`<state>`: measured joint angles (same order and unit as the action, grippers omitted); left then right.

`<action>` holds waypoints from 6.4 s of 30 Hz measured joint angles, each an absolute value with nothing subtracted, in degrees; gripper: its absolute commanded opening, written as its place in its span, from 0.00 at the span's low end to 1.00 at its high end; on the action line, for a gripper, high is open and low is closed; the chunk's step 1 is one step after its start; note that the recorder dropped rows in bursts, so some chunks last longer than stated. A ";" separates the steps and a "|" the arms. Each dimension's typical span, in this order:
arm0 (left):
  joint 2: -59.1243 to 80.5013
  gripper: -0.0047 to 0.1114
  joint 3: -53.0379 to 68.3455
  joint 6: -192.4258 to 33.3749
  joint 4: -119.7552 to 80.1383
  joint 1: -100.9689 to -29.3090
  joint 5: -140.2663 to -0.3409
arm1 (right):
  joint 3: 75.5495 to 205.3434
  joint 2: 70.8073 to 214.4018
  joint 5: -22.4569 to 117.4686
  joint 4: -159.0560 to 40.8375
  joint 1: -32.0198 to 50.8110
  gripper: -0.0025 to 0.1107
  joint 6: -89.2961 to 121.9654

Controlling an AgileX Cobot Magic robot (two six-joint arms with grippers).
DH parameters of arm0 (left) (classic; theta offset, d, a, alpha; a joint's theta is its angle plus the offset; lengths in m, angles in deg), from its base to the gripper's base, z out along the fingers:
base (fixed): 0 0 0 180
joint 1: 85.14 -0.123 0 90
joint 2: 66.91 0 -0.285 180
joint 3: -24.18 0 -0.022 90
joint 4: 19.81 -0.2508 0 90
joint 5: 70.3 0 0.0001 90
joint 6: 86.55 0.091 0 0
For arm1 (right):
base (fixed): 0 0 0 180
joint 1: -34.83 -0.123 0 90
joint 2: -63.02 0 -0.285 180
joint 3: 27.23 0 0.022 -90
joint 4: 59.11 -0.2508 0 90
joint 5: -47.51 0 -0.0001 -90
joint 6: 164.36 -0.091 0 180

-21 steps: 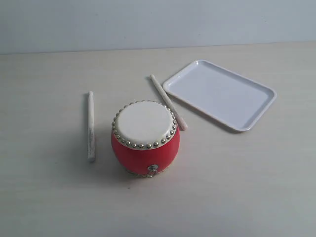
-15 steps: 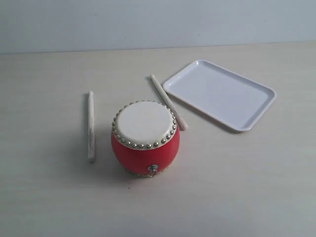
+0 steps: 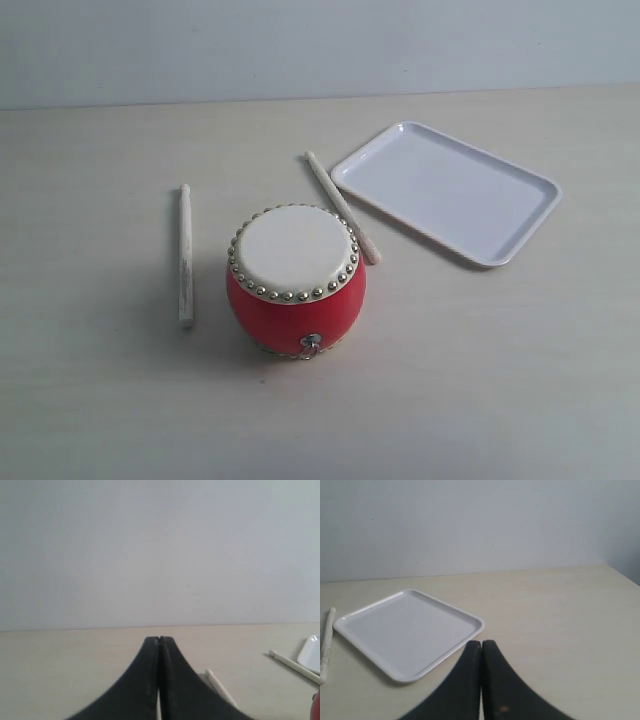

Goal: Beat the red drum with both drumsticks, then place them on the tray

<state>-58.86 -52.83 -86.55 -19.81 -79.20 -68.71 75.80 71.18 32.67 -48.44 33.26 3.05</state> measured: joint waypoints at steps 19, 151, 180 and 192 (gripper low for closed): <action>-58.86 0.04 -53.06 -118.70 -19.81 -79.20 -92.53 | 75.80 71.18 31.96 -48.44 33.26 0.02 3.05; 59.86 0.46 23.33 -123.23 -19.21 -58.73 -22.42 | 75.80 71.18 31.87 -48.44 33.26 0.02 3.15; 59.86 0.45 21.17 -123.15 -17.81 -58.73 -23.55 | 75.80 71.18 31.87 -48.44 33.26 0.02 3.15; 60.19 0.35 21.17 -123.02 -17.68 -58.73 -23.91 | 75.80 71.18 31.87 -48.44 33.26 0.02 3.15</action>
<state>60.19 21.17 -123.02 -17.68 -58.73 -23.91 75.80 71.18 31.87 -48.44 33.26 3.15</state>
